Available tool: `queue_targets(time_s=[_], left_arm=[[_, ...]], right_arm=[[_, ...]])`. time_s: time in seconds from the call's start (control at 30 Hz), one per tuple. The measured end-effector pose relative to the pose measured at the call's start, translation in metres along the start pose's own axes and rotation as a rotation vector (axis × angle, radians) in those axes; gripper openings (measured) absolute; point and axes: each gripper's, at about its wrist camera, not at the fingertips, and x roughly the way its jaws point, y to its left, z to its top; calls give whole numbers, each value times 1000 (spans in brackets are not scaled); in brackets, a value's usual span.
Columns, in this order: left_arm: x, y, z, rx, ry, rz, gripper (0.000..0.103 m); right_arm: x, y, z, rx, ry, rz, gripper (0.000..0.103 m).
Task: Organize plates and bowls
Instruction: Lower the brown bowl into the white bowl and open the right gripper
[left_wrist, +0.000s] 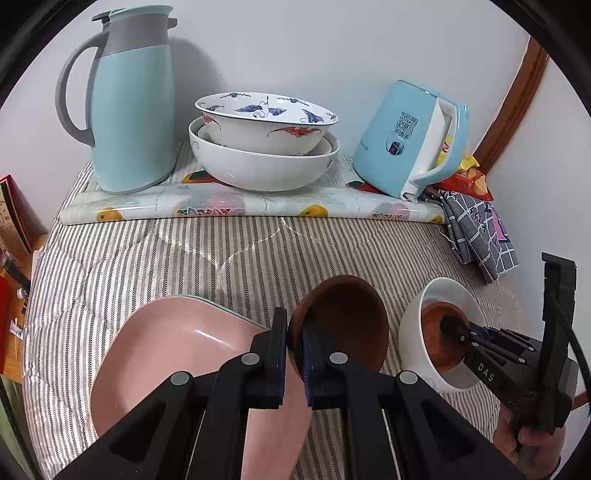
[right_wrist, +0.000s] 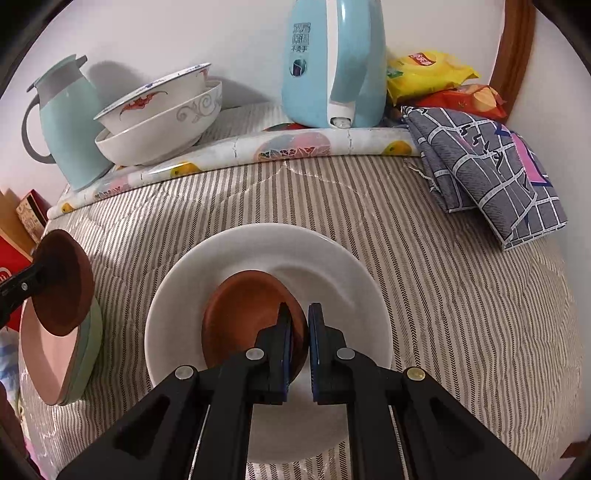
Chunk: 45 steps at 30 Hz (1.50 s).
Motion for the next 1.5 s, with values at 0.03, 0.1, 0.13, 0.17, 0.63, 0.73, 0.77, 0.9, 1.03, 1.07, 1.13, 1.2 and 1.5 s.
queue_targets(time_s=[0.03, 0.1, 0.13, 0.17, 0.63, 0.73, 0.77, 0.9, 1.03, 1.07, 1.13, 1.2, 1.5], left_arm=[[0, 0, 0, 2, 0, -1, 8], [-2, 0, 0, 3, -3, -1, 8], [-3, 1, 0, 0, -4, -3, 8], [-3, 1, 0, -4, -5, -5, 8], [-3, 7, -6, -22, 11, -1, 8], [-4, 6, -5, -25, 21, -1, 8], [-5, 5, -4, -22, 27, -8, 8], [-10, 0, -3, 14, 13, -1, 8], [-15, 2, -5, -7, 4, -12, 8], [-16, 1, -5, -4, 4, -9, 8], [-16, 0, -6, -1, 6, -7, 8], [-17, -2, -7, 4, 8, -10, 8], [-26, -18, -9, 24, -4, -18, 8]], right_arm=[[2, 0, 1, -8, 7, -7, 8], [4, 0, 2, -17, 18, -18, 9], [5, 0, 2, -22, 23, -22, 9], [5, -1, 2, -27, 27, -25, 9], [7, 8, -1, -93, 37, -87, 13], [7, 9, -1, -110, 45, -92, 15], [8, 10, -1, -117, 51, -98, 16], [9, 18, 1, -171, 45, -132, 32], [7, 16, 1, -155, 39, -130, 33], [7, 15, 0, -151, 36, -125, 33], [4, 13, 0, -144, 36, -115, 33], [-1, 12, -1, -133, 23, -112, 34], [-42, -2, -8, -75, -82, -62, 42]])
